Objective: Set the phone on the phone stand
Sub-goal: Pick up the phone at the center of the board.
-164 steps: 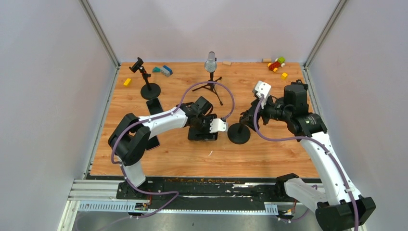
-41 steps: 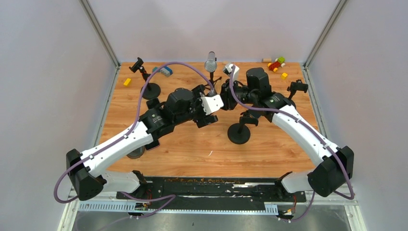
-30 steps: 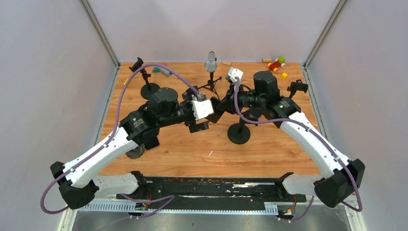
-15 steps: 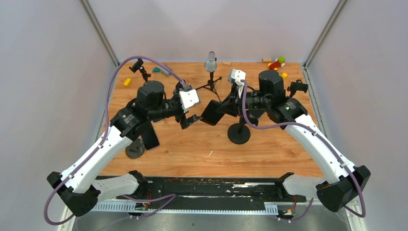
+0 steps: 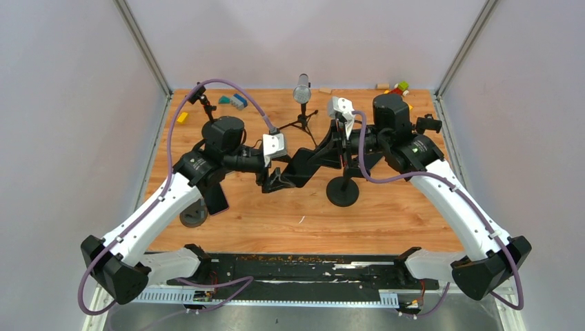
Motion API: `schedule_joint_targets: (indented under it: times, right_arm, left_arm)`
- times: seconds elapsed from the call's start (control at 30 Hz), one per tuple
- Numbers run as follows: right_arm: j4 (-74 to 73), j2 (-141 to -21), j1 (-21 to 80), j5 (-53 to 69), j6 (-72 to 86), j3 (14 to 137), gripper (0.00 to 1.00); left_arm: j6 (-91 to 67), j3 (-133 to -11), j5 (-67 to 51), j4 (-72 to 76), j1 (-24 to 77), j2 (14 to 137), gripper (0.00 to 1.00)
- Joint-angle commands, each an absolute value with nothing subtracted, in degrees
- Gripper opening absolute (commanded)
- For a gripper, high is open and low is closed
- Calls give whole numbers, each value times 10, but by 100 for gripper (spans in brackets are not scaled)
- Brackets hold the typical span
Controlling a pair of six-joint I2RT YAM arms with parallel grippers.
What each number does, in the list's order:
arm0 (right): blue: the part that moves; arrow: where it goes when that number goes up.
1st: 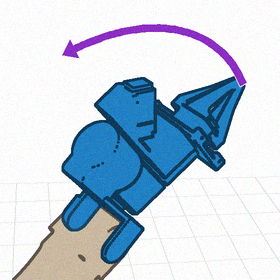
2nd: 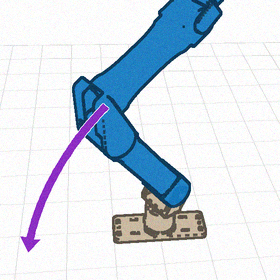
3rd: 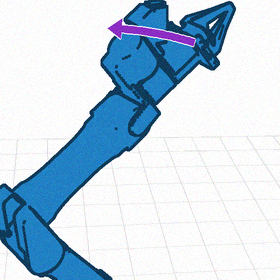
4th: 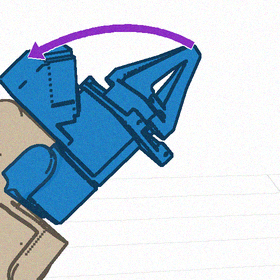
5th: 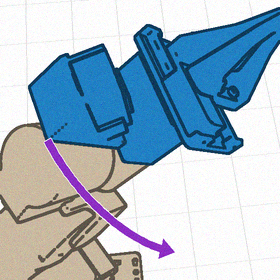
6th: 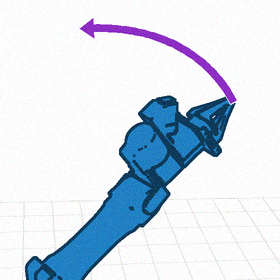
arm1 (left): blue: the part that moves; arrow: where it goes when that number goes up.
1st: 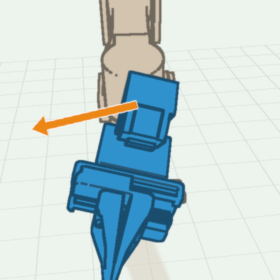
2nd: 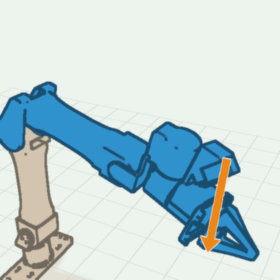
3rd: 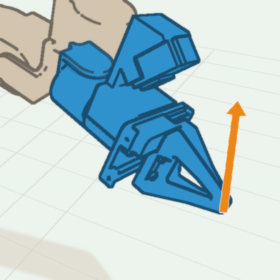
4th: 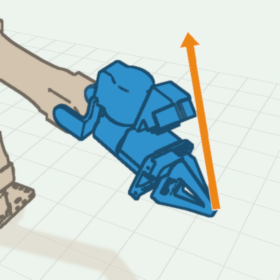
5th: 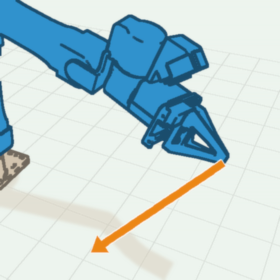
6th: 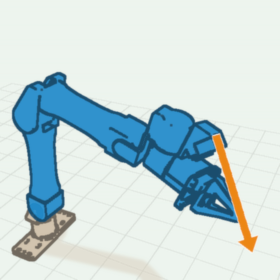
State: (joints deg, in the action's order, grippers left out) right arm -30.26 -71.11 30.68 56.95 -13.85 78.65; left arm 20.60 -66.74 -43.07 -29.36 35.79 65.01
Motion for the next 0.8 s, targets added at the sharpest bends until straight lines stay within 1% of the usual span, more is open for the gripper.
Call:
schedule_joint_targets:
  times: [0.0, 0.17, 0.3, 0.43, 0.77]
  right_arm:
    - [-281, -707, 305, 617, -142, 818, 0]
    - [-281, -706, 305, 613, -144, 813, 0]
    - [-280, -705, 305, 613, -144, 814, 0]
    - [-281, -710, 305, 613, -144, 816, 0]
    - [-280, -722, 305, 610, -149, 816, 0]
  left_arm:
    - [174, -666, -528, -256, 356, 669, 74]
    - [159, -670, -554, -250, 357, 683, 61]
    - [155, -662, -560, -243, 357, 685, 48]
    - [139, -652, -567, -228, 358, 687, 40]
    - [126, -648, -571, -218, 366, 696, 25]
